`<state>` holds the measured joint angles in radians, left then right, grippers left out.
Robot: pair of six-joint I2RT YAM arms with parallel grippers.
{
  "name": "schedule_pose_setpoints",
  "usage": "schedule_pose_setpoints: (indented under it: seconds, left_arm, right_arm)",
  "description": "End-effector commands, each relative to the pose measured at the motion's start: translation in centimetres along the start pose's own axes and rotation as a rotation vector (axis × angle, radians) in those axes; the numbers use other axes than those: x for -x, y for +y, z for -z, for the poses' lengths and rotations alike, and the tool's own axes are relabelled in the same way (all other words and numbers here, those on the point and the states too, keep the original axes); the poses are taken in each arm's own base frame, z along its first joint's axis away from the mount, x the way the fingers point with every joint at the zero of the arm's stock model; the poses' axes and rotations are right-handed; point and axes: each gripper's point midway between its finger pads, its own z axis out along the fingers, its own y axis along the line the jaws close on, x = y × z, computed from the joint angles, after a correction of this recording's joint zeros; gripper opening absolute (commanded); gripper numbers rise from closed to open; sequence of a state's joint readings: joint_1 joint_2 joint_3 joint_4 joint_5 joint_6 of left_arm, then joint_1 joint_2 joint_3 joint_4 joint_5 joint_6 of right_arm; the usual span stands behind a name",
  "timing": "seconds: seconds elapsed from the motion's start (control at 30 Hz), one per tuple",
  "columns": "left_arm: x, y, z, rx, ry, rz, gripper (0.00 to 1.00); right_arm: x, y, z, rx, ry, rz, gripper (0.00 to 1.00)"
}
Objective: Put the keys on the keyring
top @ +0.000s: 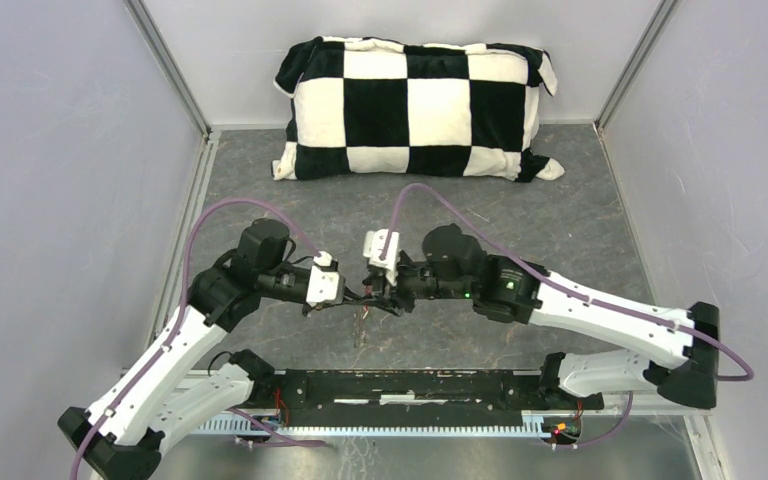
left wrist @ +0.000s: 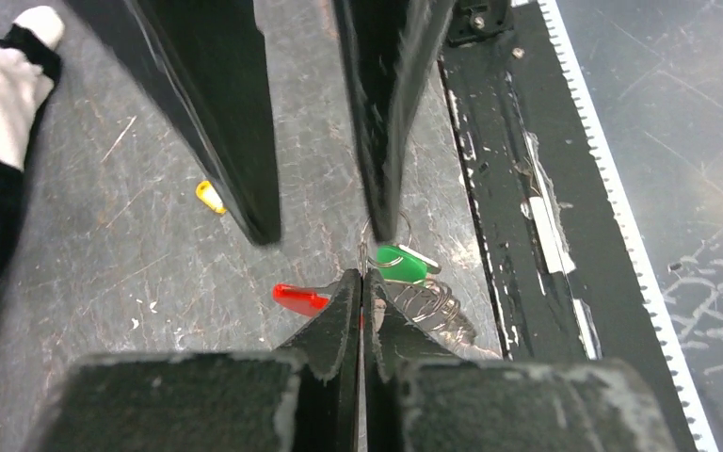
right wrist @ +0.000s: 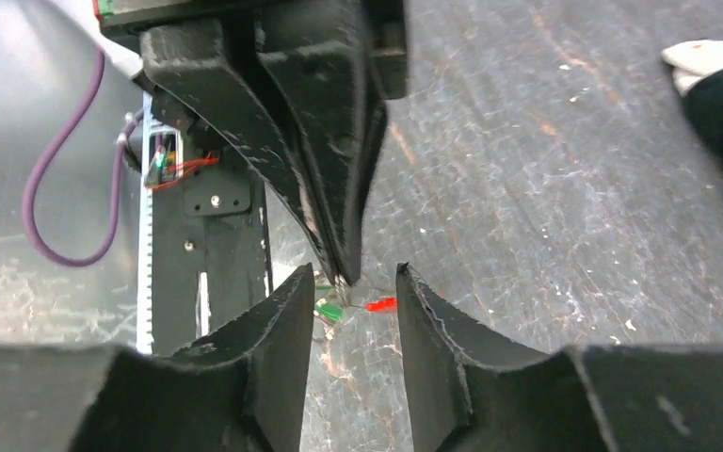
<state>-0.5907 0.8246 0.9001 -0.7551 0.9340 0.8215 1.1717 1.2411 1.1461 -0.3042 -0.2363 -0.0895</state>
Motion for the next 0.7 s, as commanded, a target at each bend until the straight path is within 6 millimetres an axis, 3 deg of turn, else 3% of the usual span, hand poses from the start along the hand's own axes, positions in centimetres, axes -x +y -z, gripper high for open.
schedule_pose_setpoints:
  seconds: [0.0,0.17,0.3,0.67]
  left_arm:
    - [2.8,2.1,0.6,0.156,-0.106,0.021,0.02]
    - [5.1,2.7,1.3,0.23,-0.218,0.054,0.02]
    - [6.8,3.3,1.9,0.288,-0.303,0.049,0.02]
    - [9.0,5.0,2.7,0.368,-0.42,0.077,0.02]
  right_arm:
    - [4.7,-2.8,3.6,-0.148,-0.256,-0.095,0.48]
    - [4.3,-3.1,5.8,-0.169,-0.381,-0.209,0.58]
    - [4.0,-2.6,6.1,-0.14,-0.435,-0.292,0.65]
    - [6.0,-2.4,6.6,-0.092,-0.532,-0.386,0.63]
